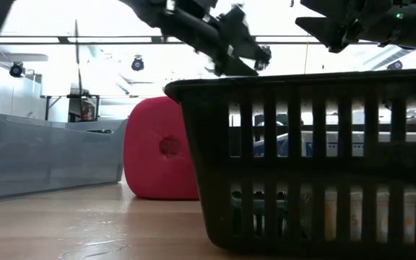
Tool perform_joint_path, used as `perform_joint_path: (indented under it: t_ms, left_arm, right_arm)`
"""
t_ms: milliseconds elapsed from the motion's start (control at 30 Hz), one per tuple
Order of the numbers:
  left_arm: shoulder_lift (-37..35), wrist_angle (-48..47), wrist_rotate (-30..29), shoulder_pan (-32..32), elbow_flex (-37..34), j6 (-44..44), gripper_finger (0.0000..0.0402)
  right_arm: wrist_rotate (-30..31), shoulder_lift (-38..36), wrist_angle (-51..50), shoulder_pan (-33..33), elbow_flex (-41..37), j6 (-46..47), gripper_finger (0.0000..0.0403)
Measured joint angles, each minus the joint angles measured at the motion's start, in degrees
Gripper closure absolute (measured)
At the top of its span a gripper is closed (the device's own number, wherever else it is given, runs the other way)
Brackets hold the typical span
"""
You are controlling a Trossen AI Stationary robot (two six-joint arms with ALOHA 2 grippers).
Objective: Pick & Place Toys
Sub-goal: Put the red die into the gray bin
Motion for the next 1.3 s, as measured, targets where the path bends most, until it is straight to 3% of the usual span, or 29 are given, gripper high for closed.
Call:
perform_joint_path:
  t_ms: [200,367,533,733,900,1167,1300]
  left_arm:
    - [-17.77,21.78,-0.43,-2.09,-24.91,-4.48,0.0006]
    - [-32.63,24.48,-1.79,-2.74,-40.95,-7.42,0.0007]
    - [-45.26,24.3,-2.61,-2.82,-52.49,-10.2,0.0007]
    - [-57.37,24.72,-2.77,-3.22,-62.79,-11.34,0.0007]
    - [-63.92,24.64,-3.03,-3.23,-69.01,-11.44,0.0007]
    - [-68.31,23.84,-3.07,-3.19,-72.56,-9.87,0.0007]
    - [-68.67,20.83,-3.11,-3.16,-72.38,-9.45,0.0007]
  right_arm:
    - [-1.28,1.2,0.15,0.0,0.0,0.27,0.0023]
    - [-1.49,4.0,0.26,0.0,1.56,1.11,0.0023]
    - [-1.51,9.6,-2.68,0.0,6.44,1.26,0.0023]
    - [-1.62,17.63,-15.66,0.18,15.97,5.66,0.0023]
    - [-7.63,25.05,-26.41,1.54,25.94,11.24,0.0023]
    - [-7.99,32.17,-56.86,5.63,46.81,16.0,0.0023]
    - [-5.85,34.93,-66.37,6.62,55.28,16.0,0.0023]
